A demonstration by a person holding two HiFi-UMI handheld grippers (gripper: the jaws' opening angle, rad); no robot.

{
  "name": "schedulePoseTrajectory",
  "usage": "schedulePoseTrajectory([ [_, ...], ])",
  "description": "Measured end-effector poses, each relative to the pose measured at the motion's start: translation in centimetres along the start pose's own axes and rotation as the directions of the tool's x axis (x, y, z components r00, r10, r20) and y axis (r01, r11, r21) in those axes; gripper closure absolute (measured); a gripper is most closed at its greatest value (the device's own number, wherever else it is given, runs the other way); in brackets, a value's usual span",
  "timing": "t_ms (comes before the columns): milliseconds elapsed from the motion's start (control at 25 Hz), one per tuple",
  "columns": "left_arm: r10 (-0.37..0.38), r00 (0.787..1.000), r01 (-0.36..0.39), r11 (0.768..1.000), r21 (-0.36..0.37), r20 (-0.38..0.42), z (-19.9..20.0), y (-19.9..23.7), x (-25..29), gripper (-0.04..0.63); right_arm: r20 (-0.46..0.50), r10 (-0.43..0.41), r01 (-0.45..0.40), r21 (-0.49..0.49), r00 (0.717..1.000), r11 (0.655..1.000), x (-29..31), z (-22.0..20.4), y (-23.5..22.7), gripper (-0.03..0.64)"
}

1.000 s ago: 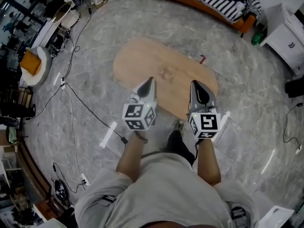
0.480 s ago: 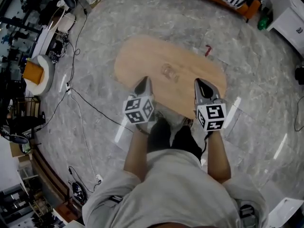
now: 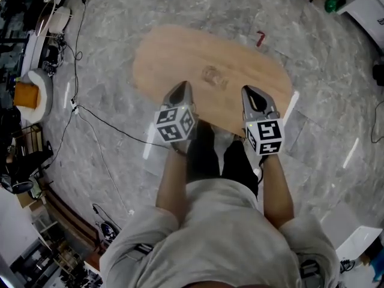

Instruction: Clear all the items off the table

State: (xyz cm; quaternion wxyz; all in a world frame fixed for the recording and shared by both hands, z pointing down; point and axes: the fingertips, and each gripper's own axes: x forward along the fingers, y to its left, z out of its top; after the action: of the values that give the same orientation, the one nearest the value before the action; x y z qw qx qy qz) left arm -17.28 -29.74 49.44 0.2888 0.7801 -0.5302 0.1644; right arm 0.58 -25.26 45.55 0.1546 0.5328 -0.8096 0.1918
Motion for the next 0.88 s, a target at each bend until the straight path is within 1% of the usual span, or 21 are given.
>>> schedulePoseTrajectory([
  [120,-0.02,0.997,0.019,1.0,-0.013,-0.069,-2.2,1.3,2.3,0.575,-0.042,0.002,0.0,0.031,0.999,1.0,2.6,-2.0,0.2,0.611],
  [200,-0.039,0.994,0.038,0.999,-0.015,-0.101,-3.1,1.5,4.1,0.575,-0.05,-0.008,0.011,0.07,0.999,0.997,4.2,-3.0,-0.5,0.611],
  [280,-0.065,0.989,0.065,0.998,-0.002,-0.132,-3.9,1.3,5.7,0.575,-0.058,-0.025,0.032,0.11,0.998,0.993,5.6,-4.2,-1.5,0.611],
  [400,-0.107,0.976,0.116,0.992,0.04,-0.191,-5.9,1.0,7.5,0.575,-0.087,-0.04,0.052,0.141,0.995,0.989,7.5,-6.6,-2.3,0.611],
  [520,-0.124,0.963,0.141,0.988,0.059,-0.238,-7.8,1.2,9.5,0.575,-0.115,-0.043,0.059,0.141,0.992,0.988,9.4,-9.1,-3.4,0.611],
  [680,-0.158,0.943,0.171,0.985,0.022,-0.292,-10.8,2.4,12.1,0.575,-0.138,-0.06,0.081,0.151,0.989,0.985,11.7,-13.2,-4.4,0.611],
  [800,-0.167,0.929,0.197,0.979,0.058,-0.331,-13.3,3.9,13.1,0.575,-0.151,-0.079,0.101,0.146,0.985,0.984,13.1,-16.3,-3.7,0.611],
  [880,-0.173,0.919,0.212,0.974,0.075,-0.354,-14.1,4.8,14.0,0.575,-0.167,-0.079,0.105,0.149,0.983,0.983,14.4,-17.8,-3.3,0.611],
])
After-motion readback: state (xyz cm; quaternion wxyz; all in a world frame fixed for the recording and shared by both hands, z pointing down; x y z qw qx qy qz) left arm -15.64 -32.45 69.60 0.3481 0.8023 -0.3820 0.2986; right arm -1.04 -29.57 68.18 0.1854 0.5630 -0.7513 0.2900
